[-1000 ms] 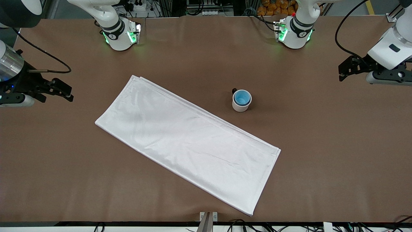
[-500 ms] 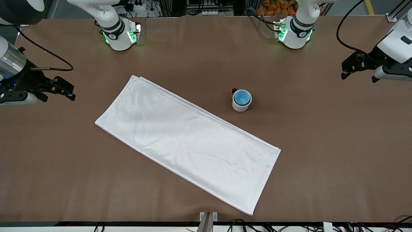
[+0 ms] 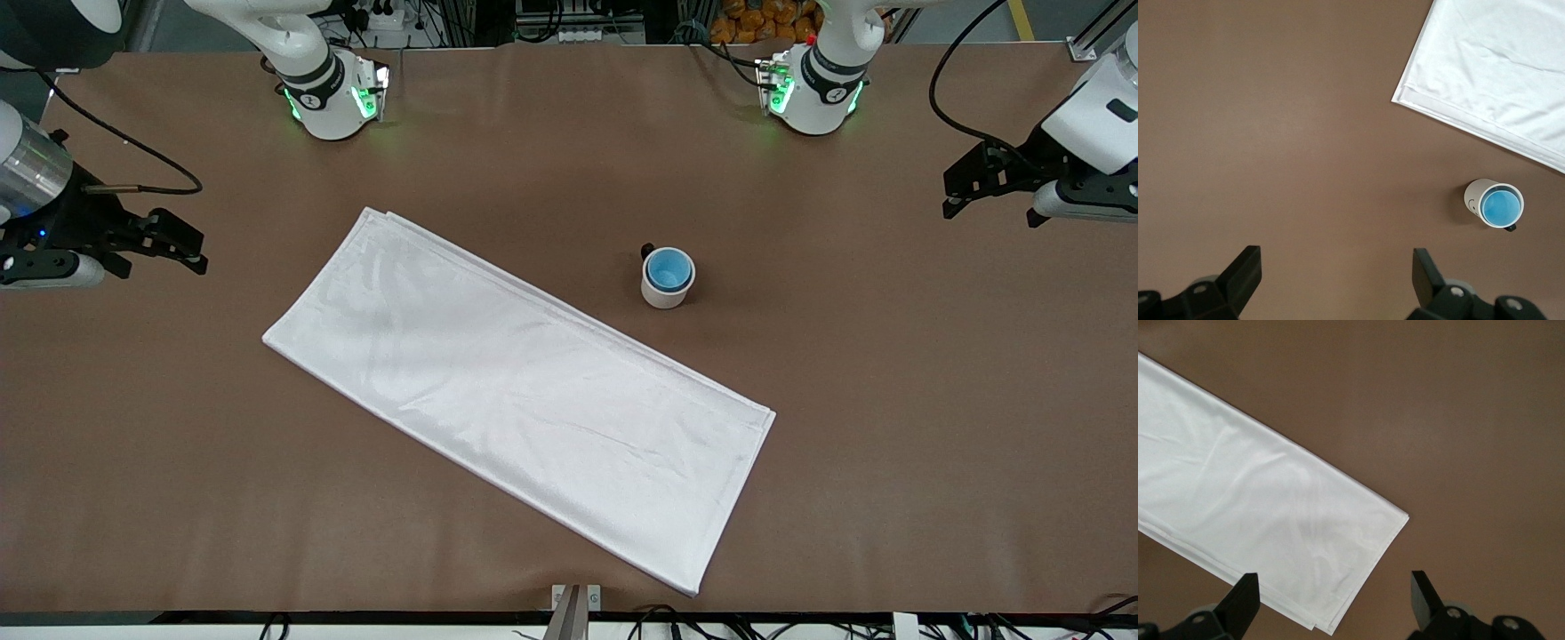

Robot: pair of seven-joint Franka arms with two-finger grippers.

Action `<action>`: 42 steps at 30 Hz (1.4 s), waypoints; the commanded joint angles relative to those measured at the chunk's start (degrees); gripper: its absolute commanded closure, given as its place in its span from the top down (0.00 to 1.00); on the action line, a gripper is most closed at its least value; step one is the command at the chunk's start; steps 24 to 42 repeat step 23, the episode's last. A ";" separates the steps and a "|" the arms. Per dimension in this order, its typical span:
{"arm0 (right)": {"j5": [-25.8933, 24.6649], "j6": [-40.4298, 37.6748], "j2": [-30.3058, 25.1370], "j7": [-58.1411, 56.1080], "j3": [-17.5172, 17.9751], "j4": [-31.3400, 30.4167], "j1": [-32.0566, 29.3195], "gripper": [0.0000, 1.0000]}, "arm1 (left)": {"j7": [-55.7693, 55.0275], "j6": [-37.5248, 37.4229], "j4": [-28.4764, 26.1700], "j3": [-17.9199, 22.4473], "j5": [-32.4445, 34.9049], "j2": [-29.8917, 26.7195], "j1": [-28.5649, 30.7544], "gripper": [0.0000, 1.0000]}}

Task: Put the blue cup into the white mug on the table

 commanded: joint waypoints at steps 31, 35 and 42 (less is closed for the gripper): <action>-0.22 -3.29 -2.87 -5.48 -1.37 -0.32 -1.29 1.00 | 0.47 -1.02 1.28 -0.22 -0.85 0.14 0.37 1.00; -0.22 -3.29 -2.87 -5.48 -1.37 -0.32 -1.29 1.00 | 0.47 -1.02 1.28 -0.22 -0.85 0.14 0.37 1.00; -0.22 -3.29 -2.87 -5.48 -1.37 -0.32 -1.29 1.00 | 0.47 -1.02 1.28 -0.22 -0.85 0.14 0.37 1.00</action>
